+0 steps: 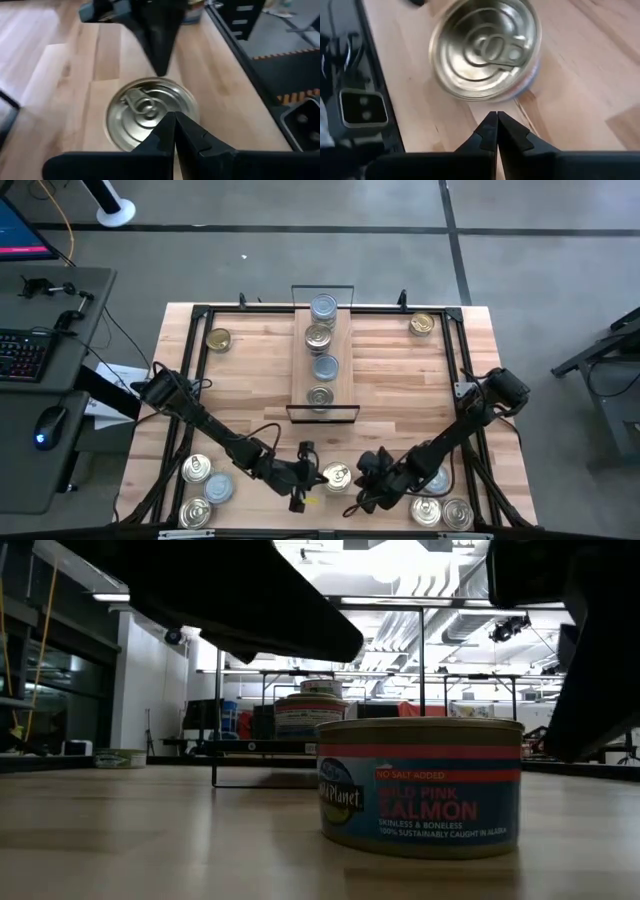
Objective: Stack canned seafood by type on shelf
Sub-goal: Stack the pink and blue tuna cans on top of the pink and blue tuna can
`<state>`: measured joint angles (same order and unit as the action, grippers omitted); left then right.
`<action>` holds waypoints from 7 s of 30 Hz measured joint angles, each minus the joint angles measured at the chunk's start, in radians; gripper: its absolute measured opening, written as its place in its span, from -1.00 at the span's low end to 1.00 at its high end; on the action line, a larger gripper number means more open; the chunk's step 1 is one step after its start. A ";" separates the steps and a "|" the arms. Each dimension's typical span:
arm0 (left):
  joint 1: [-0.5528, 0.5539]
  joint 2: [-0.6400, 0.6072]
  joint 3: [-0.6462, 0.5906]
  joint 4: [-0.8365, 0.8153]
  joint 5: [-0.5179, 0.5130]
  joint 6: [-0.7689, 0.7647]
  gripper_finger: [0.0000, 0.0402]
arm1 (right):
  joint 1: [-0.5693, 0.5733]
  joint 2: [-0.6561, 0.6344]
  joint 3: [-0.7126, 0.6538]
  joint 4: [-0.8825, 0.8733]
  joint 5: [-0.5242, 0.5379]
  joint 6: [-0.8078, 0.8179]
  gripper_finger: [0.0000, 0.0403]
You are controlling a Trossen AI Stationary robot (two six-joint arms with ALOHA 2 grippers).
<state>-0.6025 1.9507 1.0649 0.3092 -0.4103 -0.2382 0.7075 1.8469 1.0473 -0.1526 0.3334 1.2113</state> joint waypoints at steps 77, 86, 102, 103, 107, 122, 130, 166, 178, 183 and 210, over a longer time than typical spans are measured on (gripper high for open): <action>-0.110 0.058 0.000 -0.266 -0.128 -0.200 -1.00 | -0.054 -0.023 0.047 0.147 -0.135 -0.225 -1.00; -0.013 0.058 0.000 -0.233 -0.144 -0.113 -1.00 | -0.046 -0.006 0.047 0.181 -0.105 -0.213 -1.00; 0.091 0.056 0.000 -0.036 0.033 0.047 -1.00 | -0.052 0.070 0.047 0.311 -0.017 -0.154 -1.00; 0.094 0.056 0.000 -0.028 0.042 0.057 -1.00 | -0.053 0.070 0.047 0.313 -0.014 -0.154 -1.00; 0.102 0.056 0.000 0.004 0.067 0.081 -1.00 | -0.055 0.070 0.047 0.346 -0.008 -0.162 -1.00; 0.061 -0.215 0.001 -0.454 -0.090 0.056 -1.00 | -0.069 0.034 0.325 0.035 -0.152 -0.579 -1.00; -0.168 -0.323 0.002 -0.494 -0.351 -0.238 -1.00 | -0.172 0.070 0.557 -0.394 -0.236 -0.820 -0.84; -0.398 -0.629 0.131 -0.430 -0.559 -0.397 -1.00 | -0.208 0.259 0.591 -0.461 -0.273 -1.083 0.63; -0.466 -0.847 0.131 -0.489 -0.649 -0.083 -1.00 | -0.197 0.261 0.658 -0.518 -0.303 -0.883 -0.20; -0.466 -0.887 0.130 -0.575 -0.650 -0.082 -1.00 | -0.162 0.255 0.853 -0.836 -0.256 -0.835 -0.20; -0.431 -0.915 0.129 -0.850 -0.727 -0.262 -1.00 | -0.207 -0.541 0.213 -1.280 0.200 -0.108 -0.20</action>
<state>-1.0336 1.0355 1.1942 -0.5411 -1.1375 -0.5002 0.5001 1.3058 1.2608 -1.4323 0.5339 1.1031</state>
